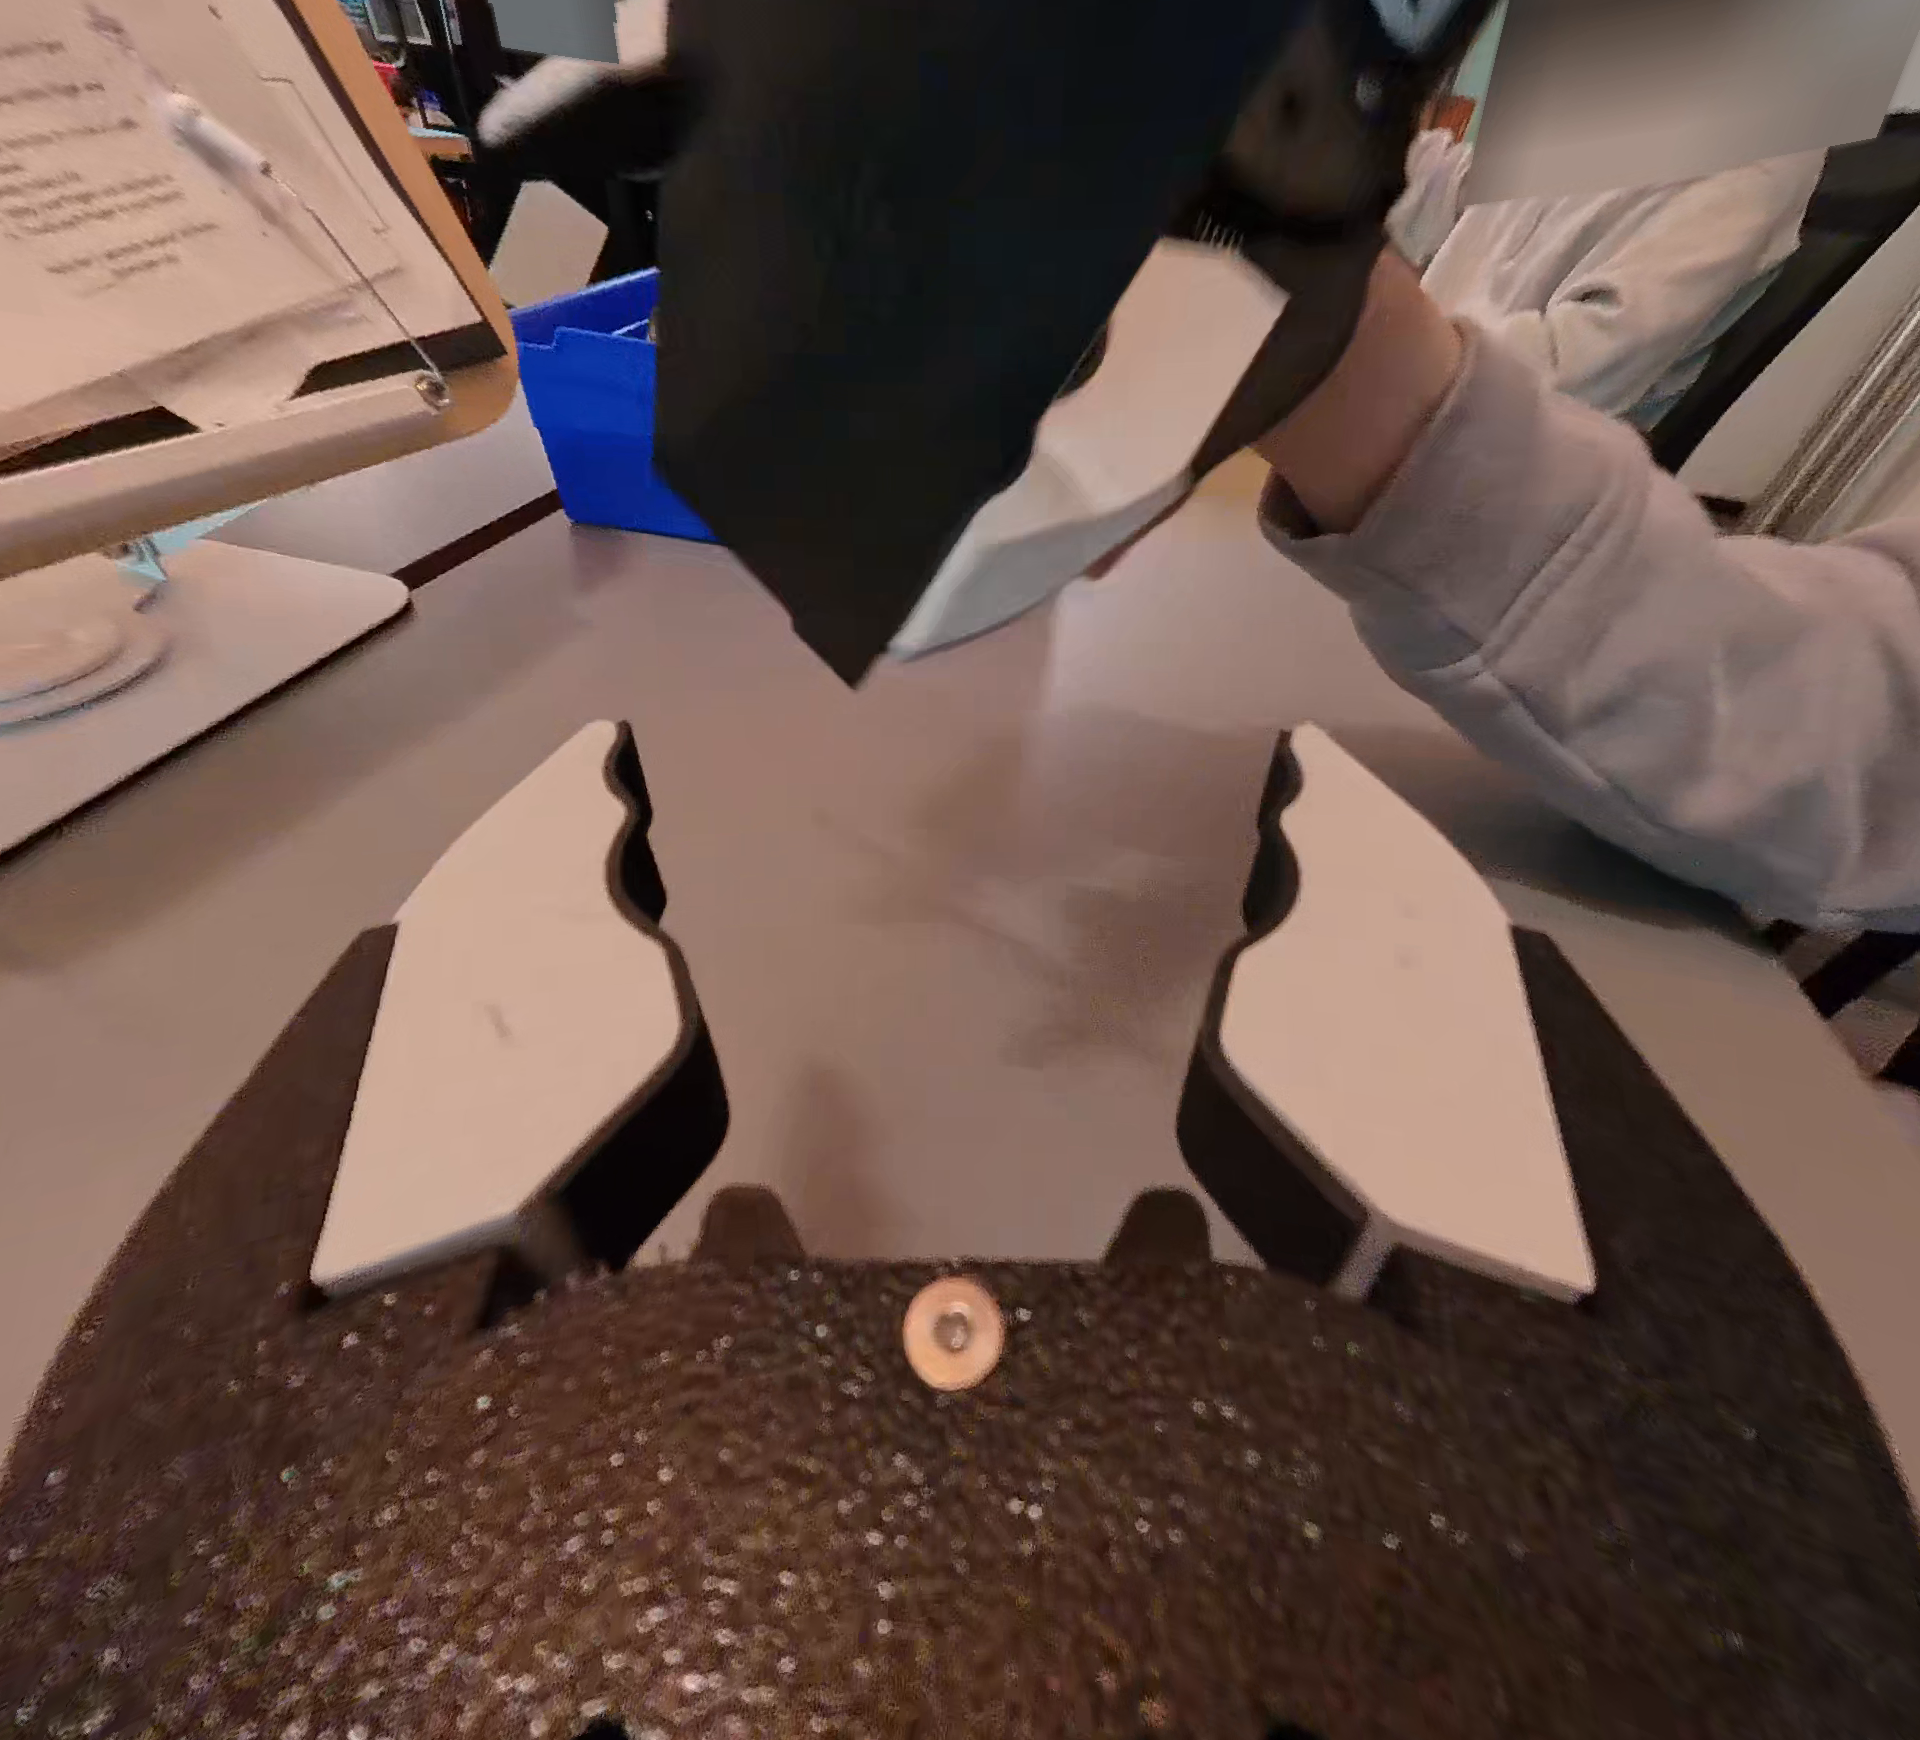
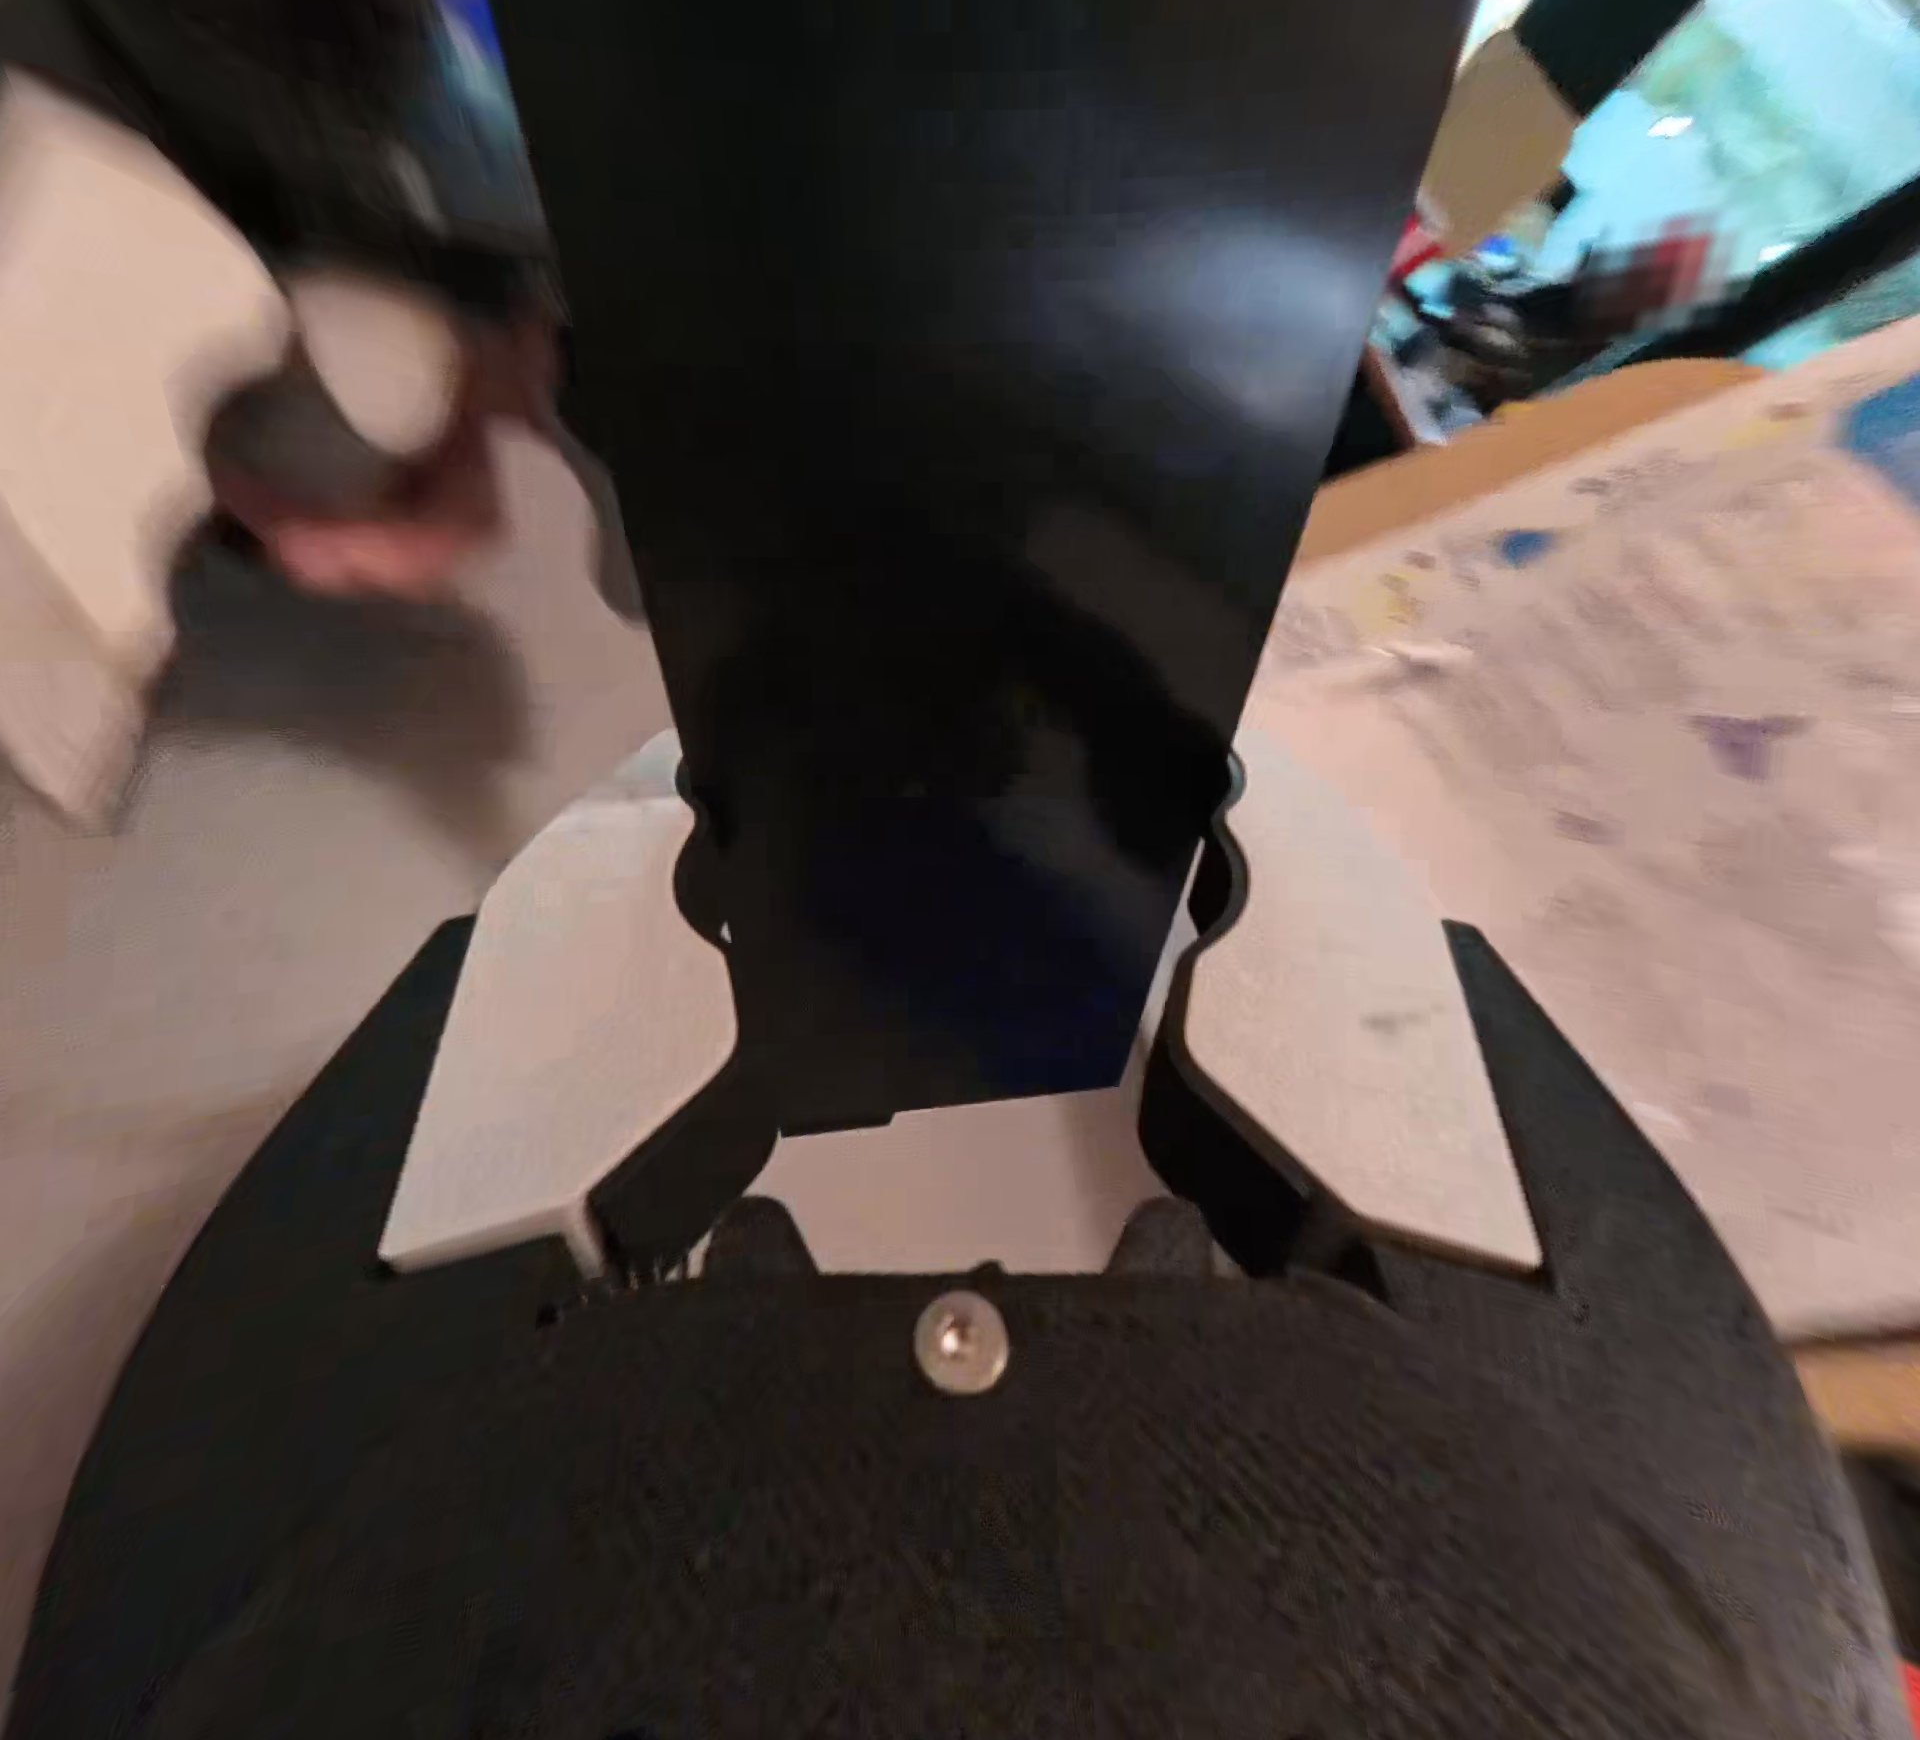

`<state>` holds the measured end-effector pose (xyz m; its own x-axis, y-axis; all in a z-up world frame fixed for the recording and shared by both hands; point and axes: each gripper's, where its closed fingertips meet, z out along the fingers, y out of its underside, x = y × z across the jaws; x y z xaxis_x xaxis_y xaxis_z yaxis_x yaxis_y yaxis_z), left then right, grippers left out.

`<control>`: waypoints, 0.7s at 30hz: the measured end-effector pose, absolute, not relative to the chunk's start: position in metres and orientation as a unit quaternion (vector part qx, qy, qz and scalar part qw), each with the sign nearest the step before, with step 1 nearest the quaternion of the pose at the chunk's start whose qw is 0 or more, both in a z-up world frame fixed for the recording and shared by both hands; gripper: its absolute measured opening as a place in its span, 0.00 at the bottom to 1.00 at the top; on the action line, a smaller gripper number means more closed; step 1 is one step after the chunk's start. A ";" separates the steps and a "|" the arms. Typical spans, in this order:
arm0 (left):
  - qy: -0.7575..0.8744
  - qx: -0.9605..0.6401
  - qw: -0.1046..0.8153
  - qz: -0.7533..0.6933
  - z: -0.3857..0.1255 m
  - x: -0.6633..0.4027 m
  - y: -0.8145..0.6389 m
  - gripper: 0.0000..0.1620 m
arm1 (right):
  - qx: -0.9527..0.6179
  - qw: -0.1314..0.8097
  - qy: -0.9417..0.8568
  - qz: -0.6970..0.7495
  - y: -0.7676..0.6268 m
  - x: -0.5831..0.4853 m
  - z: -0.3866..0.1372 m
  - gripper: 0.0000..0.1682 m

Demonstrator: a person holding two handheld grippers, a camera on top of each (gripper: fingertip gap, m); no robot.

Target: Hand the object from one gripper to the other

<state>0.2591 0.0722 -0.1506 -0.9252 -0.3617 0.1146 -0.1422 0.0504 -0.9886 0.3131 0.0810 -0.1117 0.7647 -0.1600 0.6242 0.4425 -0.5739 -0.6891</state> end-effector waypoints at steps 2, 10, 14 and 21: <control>0.712 -0.184 0.101 -0.670 -0.141 0.262 0.081 0.66 | -0.810 0.353 -0.112 -0.455 0.061 0.339 -0.112 0.53; 0.697 -0.250 0.125 -0.661 -0.137 0.277 0.096 0.28 | -0.727 0.158 -0.279 -0.607 0.064 0.348 -0.122 0.53; 0.706 -0.243 0.125 -0.654 -0.142 0.277 0.096 0.02 | -0.726 0.153 -0.277 -0.610 0.067 0.349 -0.126 0.53; 0.635 -0.278 0.203 -0.692 -0.118 0.292 0.122 0.01 | -0.735 0.349 -0.132 -0.567 0.060 0.348 -0.092 0.59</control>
